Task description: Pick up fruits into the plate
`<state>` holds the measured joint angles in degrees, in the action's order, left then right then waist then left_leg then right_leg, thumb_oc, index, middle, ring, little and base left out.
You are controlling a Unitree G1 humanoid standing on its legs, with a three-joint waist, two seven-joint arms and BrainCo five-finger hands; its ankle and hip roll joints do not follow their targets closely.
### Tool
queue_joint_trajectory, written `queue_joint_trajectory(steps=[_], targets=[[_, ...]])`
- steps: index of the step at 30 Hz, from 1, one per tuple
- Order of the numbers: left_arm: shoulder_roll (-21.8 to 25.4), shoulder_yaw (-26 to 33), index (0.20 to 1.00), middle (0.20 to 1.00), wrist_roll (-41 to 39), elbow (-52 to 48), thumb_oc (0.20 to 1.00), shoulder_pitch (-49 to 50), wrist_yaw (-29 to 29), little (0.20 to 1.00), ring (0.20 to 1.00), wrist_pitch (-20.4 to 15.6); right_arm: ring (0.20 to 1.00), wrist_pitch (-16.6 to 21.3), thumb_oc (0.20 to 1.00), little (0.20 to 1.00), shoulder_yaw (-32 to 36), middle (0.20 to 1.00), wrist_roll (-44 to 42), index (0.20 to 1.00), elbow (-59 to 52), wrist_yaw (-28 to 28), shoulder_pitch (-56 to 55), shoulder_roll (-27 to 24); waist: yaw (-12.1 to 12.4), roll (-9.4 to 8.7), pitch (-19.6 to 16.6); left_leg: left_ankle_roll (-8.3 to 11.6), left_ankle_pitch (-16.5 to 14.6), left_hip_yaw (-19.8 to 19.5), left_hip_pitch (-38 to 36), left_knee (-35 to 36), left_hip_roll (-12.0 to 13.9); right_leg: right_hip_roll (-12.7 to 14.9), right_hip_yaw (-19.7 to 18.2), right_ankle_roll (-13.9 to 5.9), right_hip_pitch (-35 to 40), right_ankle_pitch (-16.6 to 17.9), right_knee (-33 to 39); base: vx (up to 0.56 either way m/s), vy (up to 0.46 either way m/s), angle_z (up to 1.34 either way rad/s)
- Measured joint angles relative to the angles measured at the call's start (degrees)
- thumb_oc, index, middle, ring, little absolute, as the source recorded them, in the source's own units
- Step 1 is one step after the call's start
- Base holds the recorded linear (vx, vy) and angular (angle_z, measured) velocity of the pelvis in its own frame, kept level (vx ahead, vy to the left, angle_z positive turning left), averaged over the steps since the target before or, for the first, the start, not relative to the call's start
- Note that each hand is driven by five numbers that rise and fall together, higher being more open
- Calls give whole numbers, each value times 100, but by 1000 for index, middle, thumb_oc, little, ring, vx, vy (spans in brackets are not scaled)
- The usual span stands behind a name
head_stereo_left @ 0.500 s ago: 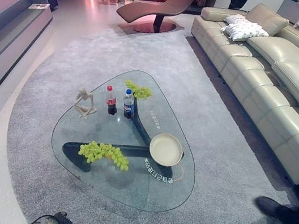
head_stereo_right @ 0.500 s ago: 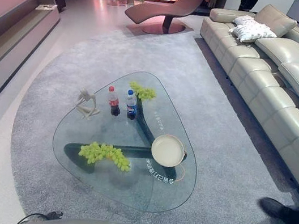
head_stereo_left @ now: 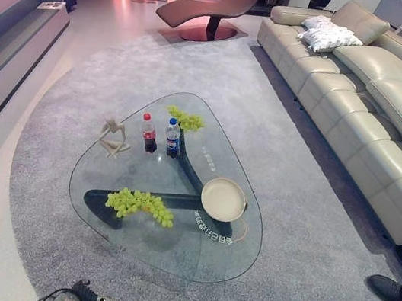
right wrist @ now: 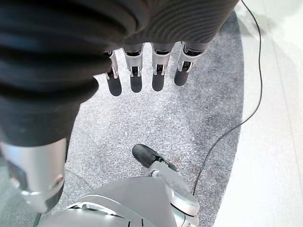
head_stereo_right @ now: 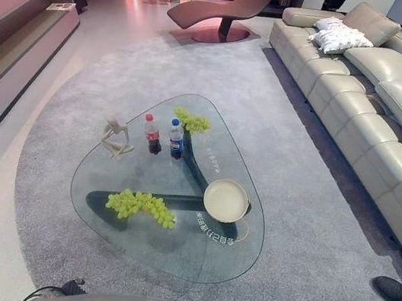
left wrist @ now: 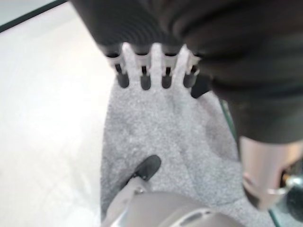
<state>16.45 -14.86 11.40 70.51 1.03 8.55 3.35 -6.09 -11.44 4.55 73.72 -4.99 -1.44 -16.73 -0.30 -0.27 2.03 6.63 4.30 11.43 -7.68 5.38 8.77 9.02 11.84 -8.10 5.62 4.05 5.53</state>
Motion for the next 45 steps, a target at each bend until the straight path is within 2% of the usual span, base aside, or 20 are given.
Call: queue_joint_trajectory(steps=[7,10,14,22,27,32,37,45], targets=[[13,-1,1000,1000,6,-7,1000,-165,425,1000,1000,-249,1000,-14,1000,1000,49,1000,0,1000,47,-3,-11,-42,-60,5,160,11,-12,55,1,-4,2,-27,-39,-9,-36,7,0,4,-4,-3],[58,-122,1000,1000,294,-58,1000,-336,738,1000,1000,-361,1000,-10,1000,1000,49,1000,-7,1000,41,16,45,-95,-110,22,210,17,-17,87,35,-7,6,-35,-69,-17,-89,13,0,-58,15,-7],[338,-366,1000,1000,584,-502,1000,-721,1151,1000,1000,-363,1000,-2,1000,1000,45,1000,-73,1000,30,19,329,-286,-170,83,366,-3,11,198,222,-26,-9,-49,-222,53,-355,122,-27,-72,51,-17],[1187,-846,1000,1000,934,-1312,1000,-1959,1671,1000,1000,-366,1000,119,1000,1000,-71,1000,-385,1000,14,6,931,-609,-390,282,975,-8,122,330,636,-31,-32,-57,-410,82,-871,298,-32,-168,50,-11],[1657,-1076,1000,1000,1640,-1637,1000,-2705,1944,1000,1000,-364,1000,266,1000,1000,-71,1000,-567,1000,-101,-68,1187,-694,-488,293,1394,-15,149,405,779,-29,-35,-65,-488,90,-1070,346,-30,-113,5,-7],[2227,-1475,1000,1000,2840,-1748,1000,-3514,2366,1000,1000,-357,1000,327,1000,1000,-89,1000,-688,1000,-102,-88,1521,-805,-539,304,1924,-13,252,403,1181,-33,-38,-66,-504,117,-1472,449,-33,-92,2,-1],[2331,-1834,1000,1000,3389,-1747,1000,-4039,2512,1000,1000,-353,1000,358,1000,1000,-254,1000,-751,1000,-234,-89,1792,-962,-635,308,2400,-12,255,406,1252,-33,-48,-56,-503,118,-1538,452,-34,-49,14,0],[2435,-2492,1000,1000,4044,-1554,1000,-5071,2473,1000,1000,-503,1000,388,1000,1000,-372,1000,-914,1000,-488,-126,2248,-1020,-733,276,2785,-6,264,408,1607,-121,-51,-32,-491,133,-1927,464,-179,-33,-11,0]])
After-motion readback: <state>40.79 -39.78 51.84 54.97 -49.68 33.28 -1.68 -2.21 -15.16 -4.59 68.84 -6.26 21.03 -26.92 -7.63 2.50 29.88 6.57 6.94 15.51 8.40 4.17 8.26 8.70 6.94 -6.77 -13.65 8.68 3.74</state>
